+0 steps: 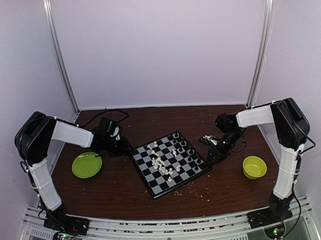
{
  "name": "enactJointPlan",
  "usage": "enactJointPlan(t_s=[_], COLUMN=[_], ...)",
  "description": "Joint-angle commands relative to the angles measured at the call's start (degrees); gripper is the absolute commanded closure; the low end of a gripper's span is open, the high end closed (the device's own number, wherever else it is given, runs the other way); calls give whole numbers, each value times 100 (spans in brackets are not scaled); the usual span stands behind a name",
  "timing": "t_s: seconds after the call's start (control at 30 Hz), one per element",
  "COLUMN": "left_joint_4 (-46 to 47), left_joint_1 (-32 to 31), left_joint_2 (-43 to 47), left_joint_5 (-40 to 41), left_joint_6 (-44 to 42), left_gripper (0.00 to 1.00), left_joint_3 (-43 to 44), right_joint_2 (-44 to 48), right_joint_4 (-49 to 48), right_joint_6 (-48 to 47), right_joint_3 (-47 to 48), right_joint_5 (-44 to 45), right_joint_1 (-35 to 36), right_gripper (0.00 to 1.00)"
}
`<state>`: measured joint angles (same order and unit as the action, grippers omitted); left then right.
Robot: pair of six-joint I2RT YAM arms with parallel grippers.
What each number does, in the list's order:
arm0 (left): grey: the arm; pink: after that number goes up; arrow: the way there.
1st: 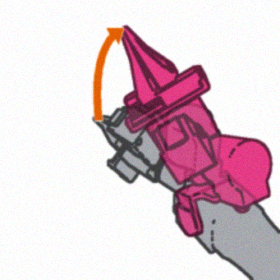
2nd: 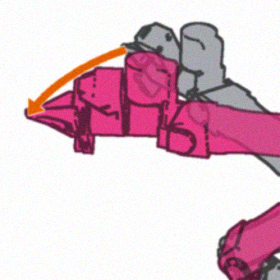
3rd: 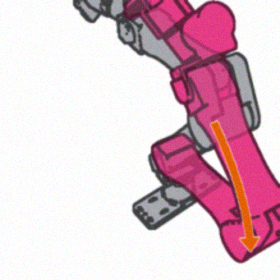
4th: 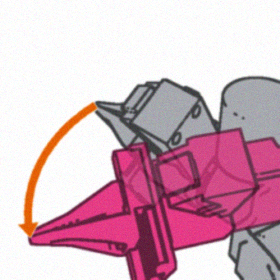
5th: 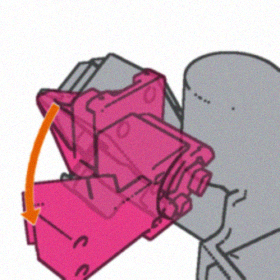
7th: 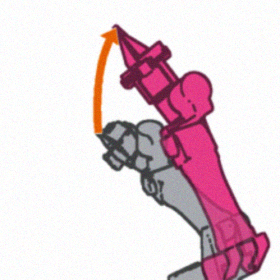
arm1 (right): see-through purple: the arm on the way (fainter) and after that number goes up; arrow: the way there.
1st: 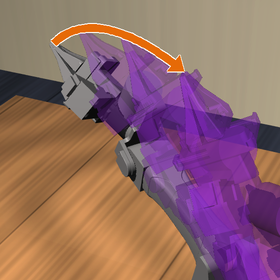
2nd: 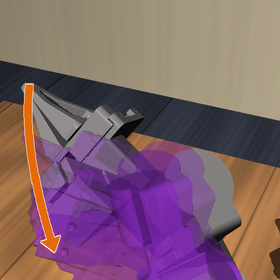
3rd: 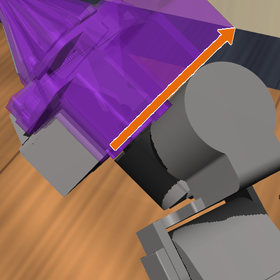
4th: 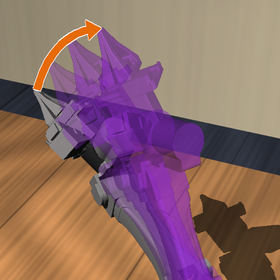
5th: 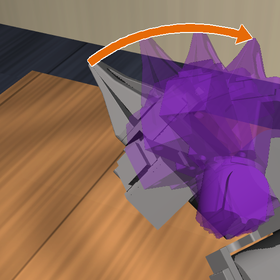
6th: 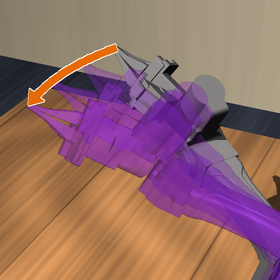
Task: Set up the chess pieces on the board
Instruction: Move the chessboard to the center of the board.
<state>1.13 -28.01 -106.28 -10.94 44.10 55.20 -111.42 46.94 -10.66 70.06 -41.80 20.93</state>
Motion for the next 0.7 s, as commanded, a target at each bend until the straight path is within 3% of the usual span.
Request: enactJointPlan(t_s=[0.0,0.67], left_joint_4=[399,436], left_joint_1=[-206,-410], left_joint_2=[-46,-260], left_joint_5=[-467,-713], left_joint_6=[-279,-526], left_gripper=[65,67], left_joint_3=[255,575], right_joint_2=[347,772], right_joint_4=[147,193], right_joint_6=[-147,-384], right_joint_3=[-262,-1019], right_joint_5=[-116,-409], right_joint_1=[87,99], right_gripper=[80,87])
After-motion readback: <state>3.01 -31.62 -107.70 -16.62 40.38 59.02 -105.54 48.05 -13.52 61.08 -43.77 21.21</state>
